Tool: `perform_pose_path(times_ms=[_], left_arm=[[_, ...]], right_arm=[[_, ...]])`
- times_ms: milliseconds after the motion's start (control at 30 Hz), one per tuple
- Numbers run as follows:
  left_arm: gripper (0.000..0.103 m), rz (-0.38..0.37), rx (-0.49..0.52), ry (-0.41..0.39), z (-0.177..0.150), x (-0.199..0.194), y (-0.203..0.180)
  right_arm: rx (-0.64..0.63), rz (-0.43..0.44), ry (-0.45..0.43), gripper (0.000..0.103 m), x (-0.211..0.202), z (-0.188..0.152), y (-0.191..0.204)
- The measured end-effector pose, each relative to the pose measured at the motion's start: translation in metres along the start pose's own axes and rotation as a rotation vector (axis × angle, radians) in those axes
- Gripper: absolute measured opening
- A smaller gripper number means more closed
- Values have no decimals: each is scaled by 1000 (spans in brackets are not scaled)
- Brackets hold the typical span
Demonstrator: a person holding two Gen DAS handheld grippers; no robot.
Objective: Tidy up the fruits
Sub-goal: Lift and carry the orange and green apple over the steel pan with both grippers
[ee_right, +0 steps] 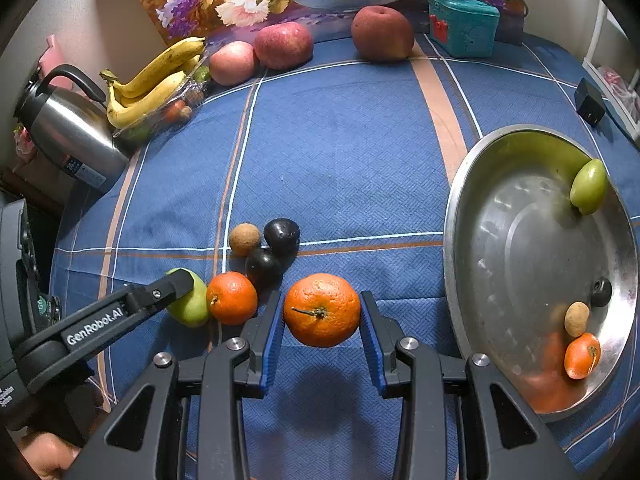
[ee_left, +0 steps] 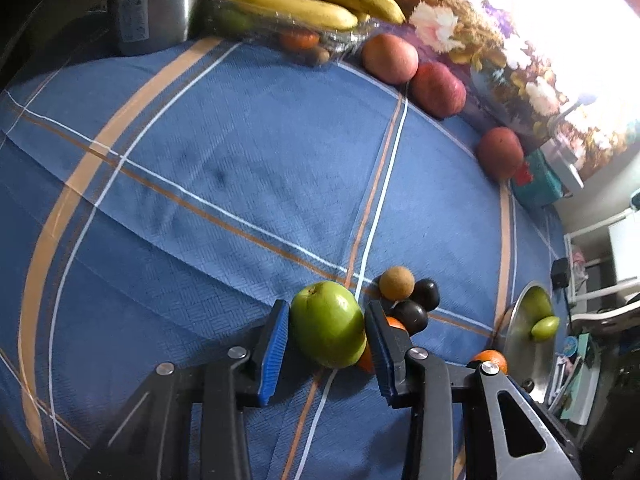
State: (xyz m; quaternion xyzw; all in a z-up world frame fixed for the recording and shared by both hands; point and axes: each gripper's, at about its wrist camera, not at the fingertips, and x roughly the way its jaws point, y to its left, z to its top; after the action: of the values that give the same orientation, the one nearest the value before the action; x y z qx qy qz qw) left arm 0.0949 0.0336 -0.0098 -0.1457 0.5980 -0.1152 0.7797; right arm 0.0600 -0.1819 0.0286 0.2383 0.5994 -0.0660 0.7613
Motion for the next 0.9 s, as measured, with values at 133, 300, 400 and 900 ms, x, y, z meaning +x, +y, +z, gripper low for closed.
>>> perform_pose_path(times_ms=[133, 300, 400, 900], left_arm=[[40, -20, 2, -40, 4, -12, -2], [40, -37, 9, -73, 8, -24, -4], [39, -43, 15, -85, 9, -26, -9], [17, -27, 46, -94, 10, -18, -23]], right_arm=[[9, 1, -5, 38, -3, 1, -4], [34, 5, -12, 38, -7, 2, -13], [59, -12, -27, 38, -12, 4, -22], [186, -98, -64, 38, -24, 6, -71]])
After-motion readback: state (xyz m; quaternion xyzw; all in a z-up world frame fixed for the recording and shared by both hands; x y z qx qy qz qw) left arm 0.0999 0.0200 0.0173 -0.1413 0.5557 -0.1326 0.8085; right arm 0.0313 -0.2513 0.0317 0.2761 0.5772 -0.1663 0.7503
